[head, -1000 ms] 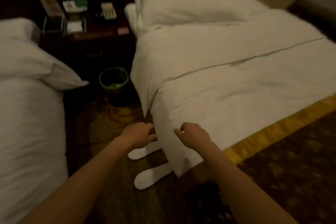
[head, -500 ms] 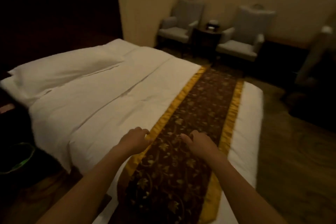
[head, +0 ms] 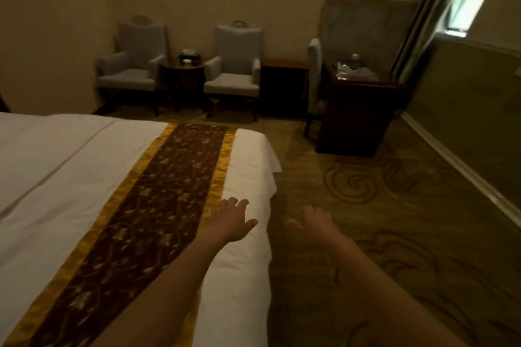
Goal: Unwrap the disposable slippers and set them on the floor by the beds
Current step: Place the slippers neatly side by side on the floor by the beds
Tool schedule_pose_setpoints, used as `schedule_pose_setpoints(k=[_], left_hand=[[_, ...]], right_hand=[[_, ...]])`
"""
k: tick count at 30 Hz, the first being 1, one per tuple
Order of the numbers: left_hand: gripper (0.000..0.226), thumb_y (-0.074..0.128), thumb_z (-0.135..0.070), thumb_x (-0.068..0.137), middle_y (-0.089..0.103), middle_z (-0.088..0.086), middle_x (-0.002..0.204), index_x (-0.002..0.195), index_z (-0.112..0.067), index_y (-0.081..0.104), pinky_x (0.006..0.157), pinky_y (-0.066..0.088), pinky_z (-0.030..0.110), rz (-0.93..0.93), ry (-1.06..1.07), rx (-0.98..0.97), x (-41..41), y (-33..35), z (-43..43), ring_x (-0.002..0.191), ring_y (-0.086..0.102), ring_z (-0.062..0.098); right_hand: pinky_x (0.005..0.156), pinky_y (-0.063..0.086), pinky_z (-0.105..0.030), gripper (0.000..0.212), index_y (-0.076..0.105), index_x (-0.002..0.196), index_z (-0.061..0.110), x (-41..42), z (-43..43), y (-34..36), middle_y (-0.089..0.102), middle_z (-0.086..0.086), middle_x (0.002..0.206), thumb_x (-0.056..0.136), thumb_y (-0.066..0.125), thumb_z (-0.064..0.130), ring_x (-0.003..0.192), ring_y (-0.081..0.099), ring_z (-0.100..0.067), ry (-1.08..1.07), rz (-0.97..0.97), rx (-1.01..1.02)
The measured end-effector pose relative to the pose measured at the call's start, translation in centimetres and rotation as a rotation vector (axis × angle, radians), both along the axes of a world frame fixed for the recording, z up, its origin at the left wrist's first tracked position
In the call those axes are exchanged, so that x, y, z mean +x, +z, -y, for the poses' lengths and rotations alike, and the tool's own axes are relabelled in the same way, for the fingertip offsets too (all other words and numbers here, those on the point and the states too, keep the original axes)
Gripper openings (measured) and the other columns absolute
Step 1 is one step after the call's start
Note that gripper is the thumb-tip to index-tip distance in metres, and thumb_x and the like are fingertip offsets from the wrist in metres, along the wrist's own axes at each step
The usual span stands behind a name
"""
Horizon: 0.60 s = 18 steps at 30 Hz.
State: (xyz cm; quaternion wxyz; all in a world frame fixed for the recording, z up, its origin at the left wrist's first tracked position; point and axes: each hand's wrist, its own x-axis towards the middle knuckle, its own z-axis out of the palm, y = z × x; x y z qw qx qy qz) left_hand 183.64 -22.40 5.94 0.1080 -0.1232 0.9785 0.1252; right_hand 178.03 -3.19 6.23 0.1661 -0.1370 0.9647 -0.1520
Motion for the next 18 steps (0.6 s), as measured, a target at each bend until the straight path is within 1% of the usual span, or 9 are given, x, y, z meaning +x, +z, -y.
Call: schedule_pose_setpoints(k=[4, 8, 13, 16, 18], left_hand=[[0.065, 0.039, -0.052, 0.091, 0.026, 0.01, 0.15, 0.144, -0.021, 0.021, 0.108, 0.029, 0.048, -0.003, -0.022, 0.016, -9.1, -0.4, -7.0, 0.137, 0.024, 0.03], [0.064, 0.041, -0.053, 0.09, 0.026, 0.01, 0.151, 0.144, -0.022, 0.023, 0.108, 0.028, 0.05, 0.034, -0.009, 0.017, -16.6, 0.0, -9.1, 0.137, 0.023, 0.031], [0.062, 0.042, -0.052, 0.09, 0.031, 0.01, 0.148, 0.142, -0.021, 0.029, 0.105, 0.031, 0.048, 0.117, -0.009, 0.019, -26.9, -0.7, -8.8, 0.135, 0.027, 0.031], [0.055, 0.044, -0.047, 0.091, 0.043, 0.009, 0.143, 0.137, -0.018, 0.039, 0.102, 0.038, 0.04, 0.116, -0.005, 0.092, -34.6, -1.3, -7.7, 0.129, 0.041, 0.027], [0.048, 0.045, -0.042, 0.093, 0.053, 0.008, 0.135, 0.133, -0.017, 0.046, 0.096, 0.044, 0.034, 0.08, 0.001, 0.142, -40.4, -1.3, -6.8, 0.119, 0.051, 0.023]], right_hand=[[0.112, 0.026, -0.046, 0.063, 0.031, 0.139, 0.01, -8.9, -7.6, 0.9, 0.033, -0.016, 0.147, 0.092, 0.041, 0.051, 0.136, 0.027, -0.036, -0.02, 0.002, 0.037], [0.111, 0.026, -0.046, 0.064, 0.029, 0.142, 0.012, -17.7, -10.5, 1.8, 0.03, -0.015, 0.149, 0.092, 0.041, 0.05, 0.139, 0.023, -0.036, -0.033, 0.037, 0.054], [0.105, 0.036, -0.044, 0.06, 0.035, 0.138, 0.01, -28.4, -10.2, 0.9, 0.04, -0.016, 0.142, 0.092, 0.042, 0.049, 0.132, 0.036, -0.034, 0.012, 0.068, 0.061], [0.097, 0.041, -0.038, 0.058, 0.038, 0.136, 0.01, -35.7, -9.3, 0.1, 0.044, -0.015, 0.139, 0.092, 0.044, 0.047, 0.125, 0.044, -0.031, 0.04, 0.093, 0.045], [0.095, 0.043, -0.036, 0.055, 0.041, 0.134, 0.01, -41.1, -8.6, -0.2, 0.047, -0.013, 0.137, 0.092, 0.044, 0.045, 0.122, 0.048, -0.029, 0.049, 0.097, 0.034]])
